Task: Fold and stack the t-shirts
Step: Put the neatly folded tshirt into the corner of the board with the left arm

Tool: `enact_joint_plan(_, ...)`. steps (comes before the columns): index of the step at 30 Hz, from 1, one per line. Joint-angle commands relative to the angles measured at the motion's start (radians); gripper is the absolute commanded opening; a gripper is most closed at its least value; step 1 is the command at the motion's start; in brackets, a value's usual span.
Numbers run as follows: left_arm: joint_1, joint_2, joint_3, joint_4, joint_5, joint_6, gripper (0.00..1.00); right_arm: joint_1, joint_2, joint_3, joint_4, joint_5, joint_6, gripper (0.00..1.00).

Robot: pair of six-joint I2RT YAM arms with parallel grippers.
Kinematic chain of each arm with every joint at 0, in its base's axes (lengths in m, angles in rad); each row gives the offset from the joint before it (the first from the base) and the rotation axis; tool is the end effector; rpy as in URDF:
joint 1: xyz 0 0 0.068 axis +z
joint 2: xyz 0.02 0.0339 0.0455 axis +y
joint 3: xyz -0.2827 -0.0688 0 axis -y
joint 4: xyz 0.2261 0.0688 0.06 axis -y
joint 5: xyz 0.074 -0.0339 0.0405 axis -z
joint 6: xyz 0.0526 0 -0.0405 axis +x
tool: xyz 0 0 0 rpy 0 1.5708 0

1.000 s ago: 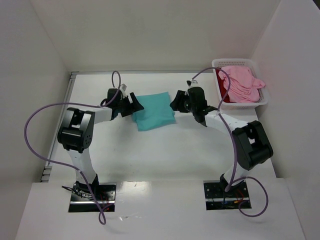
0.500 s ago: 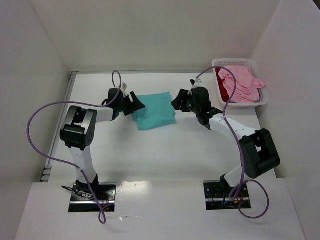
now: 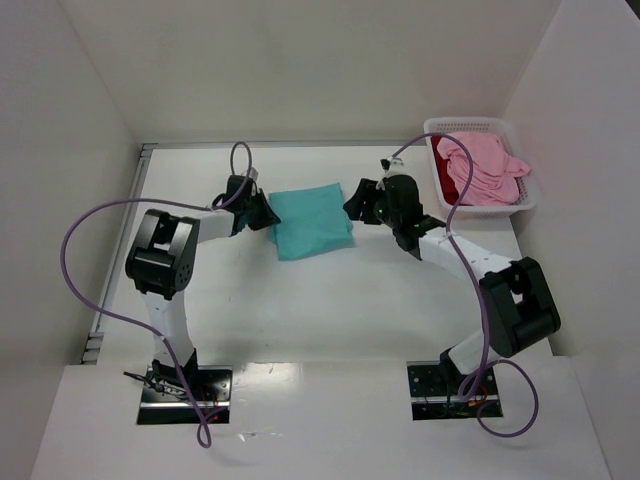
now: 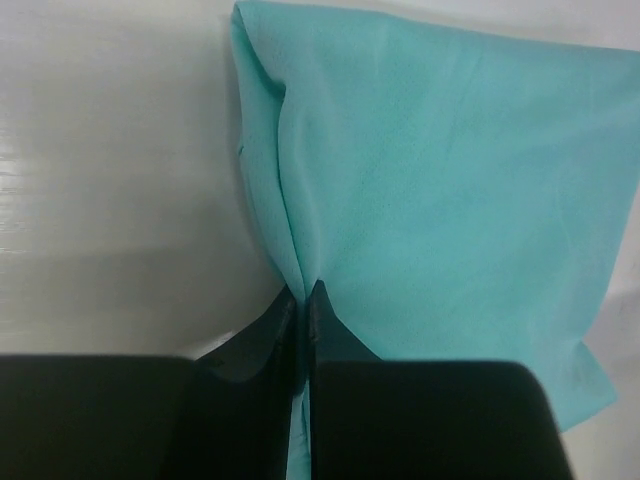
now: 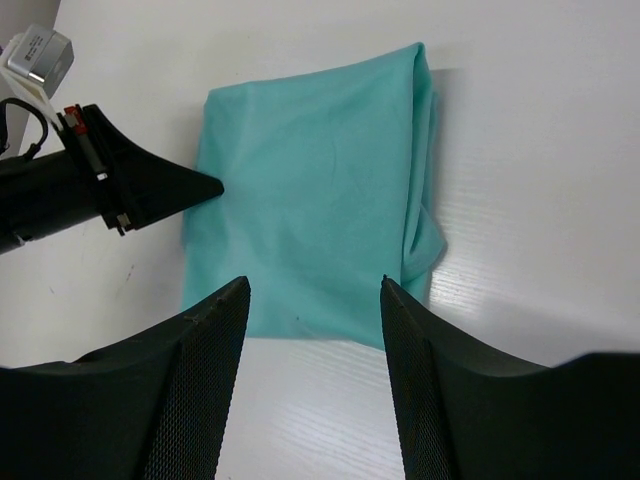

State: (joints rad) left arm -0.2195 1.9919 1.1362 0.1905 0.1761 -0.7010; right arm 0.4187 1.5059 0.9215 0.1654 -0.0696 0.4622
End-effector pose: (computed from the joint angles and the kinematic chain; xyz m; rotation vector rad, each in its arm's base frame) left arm 0.4158 -0.1022 0.1625 -0.4553 2.2713 -0.6832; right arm 0.3081 0.1411 0.2695 -0.0017 2.0456 0.6306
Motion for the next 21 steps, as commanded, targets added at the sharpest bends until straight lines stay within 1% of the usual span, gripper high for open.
enact_joint_plan(1,0.0,0.018,0.045,-0.175,-0.128,0.074,0.06,0.006,-0.042,-0.013,0.033,0.016,-0.022,0.61)
enact_joint_plan(6,0.0,0.018,0.178,-0.341,-0.23,0.119,0.05,0.006,-0.072,-0.013,0.033,0.016,-0.013,0.61)
enact_joint_plan(8,0.009,0.018,0.217,-0.403,-0.291,0.132,0.05,0.006,-0.081,-0.023,0.033,0.016,-0.013,0.61)
enact_joint_plan(9,0.009,0.018,0.232,-0.419,-0.314,0.146,0.03,0.006,-0.081,-0.023,0.033,0.007,-0.013,0.61)
enact_joint_plan(13,0.029,0.063,0.313,-0.511,-0.42,0.195,0.03,0.006,-0.102,-0.032,0.052,-0.013,0.006,0.61)
enact_joint_plan(14,0.029,0.074,0.33,-0.543,-0.464,0.204,0.0,0.006,-0.111,-0.032,0.052,-0.013,0.016,0.61)
enact_joint_plan(17,0.054,0.105,0.391,-0.583,-0.51,0.247,0.0,0.006,-0.122,-0.041,0.062,-0.024,0.016,0.61)
enact_joint_plan(18,0.078,0.122,0.404,-0.583,-0.529,0.247,0.0,0.006,-0.131,-0.041,0.062,-0.024,0.016,0.61)
enact_joint_plan(21,0.094,0.143,0.448,-0.594,-0.564,0.265,0.0,0.006,-0.144,-0.041,0.053,-0.013,0.026,0.61)
